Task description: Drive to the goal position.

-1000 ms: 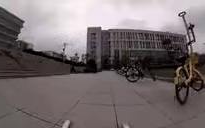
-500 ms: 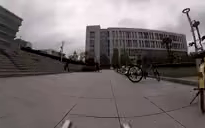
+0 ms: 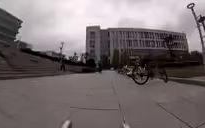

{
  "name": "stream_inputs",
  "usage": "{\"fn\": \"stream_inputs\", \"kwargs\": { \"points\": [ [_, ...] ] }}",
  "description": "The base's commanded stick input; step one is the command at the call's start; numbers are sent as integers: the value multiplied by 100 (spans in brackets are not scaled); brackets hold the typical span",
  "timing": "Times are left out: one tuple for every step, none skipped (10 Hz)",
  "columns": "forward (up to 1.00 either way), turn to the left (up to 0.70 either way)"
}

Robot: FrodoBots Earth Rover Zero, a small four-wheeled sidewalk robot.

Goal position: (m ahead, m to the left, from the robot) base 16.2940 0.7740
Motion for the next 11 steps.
{"fn": "stream_inputs", "kwargs": {
  "points": [
    [100, 0],
    [100, 0],
    [100, 0],
    [100, 0],
    [100, 0],
    [100, 0],
    [100, 0],
    [100, 0],
    [100, 0],
    [100, 0],
    [100, 0]
  ]
}}
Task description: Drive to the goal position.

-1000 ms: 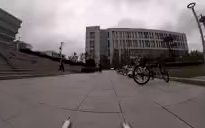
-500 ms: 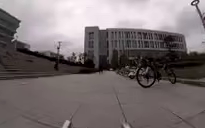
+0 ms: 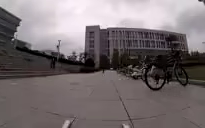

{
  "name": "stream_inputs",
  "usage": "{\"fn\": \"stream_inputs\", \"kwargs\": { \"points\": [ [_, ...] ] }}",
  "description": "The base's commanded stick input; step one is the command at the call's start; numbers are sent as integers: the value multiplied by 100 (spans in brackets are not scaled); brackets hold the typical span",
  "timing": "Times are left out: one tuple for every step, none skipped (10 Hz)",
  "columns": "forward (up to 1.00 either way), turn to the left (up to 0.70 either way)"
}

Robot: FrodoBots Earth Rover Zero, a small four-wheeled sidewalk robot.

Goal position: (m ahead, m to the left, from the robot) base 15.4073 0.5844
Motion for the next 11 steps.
{"fn": "stream_inputs", "kwargs": {
  "points": [
    [100, 0],
    [100, 0],
    [100, 0],
    [100, 0],
    [100, 0],
    [100, 0],
    [100, 0],
    [100, 0],
    [100, 0],
    [100, 0],
    [100, 0]
  ]
}}
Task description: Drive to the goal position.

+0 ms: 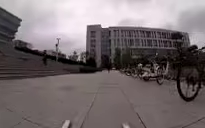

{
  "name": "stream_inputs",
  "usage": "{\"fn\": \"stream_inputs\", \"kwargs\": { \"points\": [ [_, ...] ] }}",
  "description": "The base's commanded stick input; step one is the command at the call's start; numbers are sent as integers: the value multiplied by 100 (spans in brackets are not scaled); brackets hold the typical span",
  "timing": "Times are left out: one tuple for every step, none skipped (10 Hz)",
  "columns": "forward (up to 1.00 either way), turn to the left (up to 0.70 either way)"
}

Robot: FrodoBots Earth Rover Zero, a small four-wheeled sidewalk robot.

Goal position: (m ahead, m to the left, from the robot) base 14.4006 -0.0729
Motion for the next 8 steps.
{"fn": "stream_inputs", "kwargs": {
  "points": [
    [100, 0],
    [100, 0],
    [100, -9],
    [100, -23],
    [100, 0],
    [100, 0],
    [100, -5],
    [100, -15]
  ]
}}
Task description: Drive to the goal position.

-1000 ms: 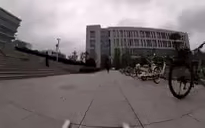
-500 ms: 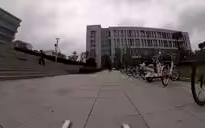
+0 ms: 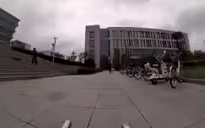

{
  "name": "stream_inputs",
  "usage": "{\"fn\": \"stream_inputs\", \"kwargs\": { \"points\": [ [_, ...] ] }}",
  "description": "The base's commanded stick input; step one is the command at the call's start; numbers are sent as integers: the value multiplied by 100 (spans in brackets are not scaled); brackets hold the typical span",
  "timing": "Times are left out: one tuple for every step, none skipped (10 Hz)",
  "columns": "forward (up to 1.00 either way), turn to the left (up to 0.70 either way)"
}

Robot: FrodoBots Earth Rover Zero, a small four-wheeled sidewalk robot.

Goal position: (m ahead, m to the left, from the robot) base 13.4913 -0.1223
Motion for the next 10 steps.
{"fn": "stream_inputs", "kwargs": {
  "points": [
    [100, -24],
    [100, 0],
    [100, -8],
    [100, -25],
    [100, -14],
    [100, -3],
    [100, 0],
    [100, 0],
    [100, 0],
    [100, 0]
  ]
}}
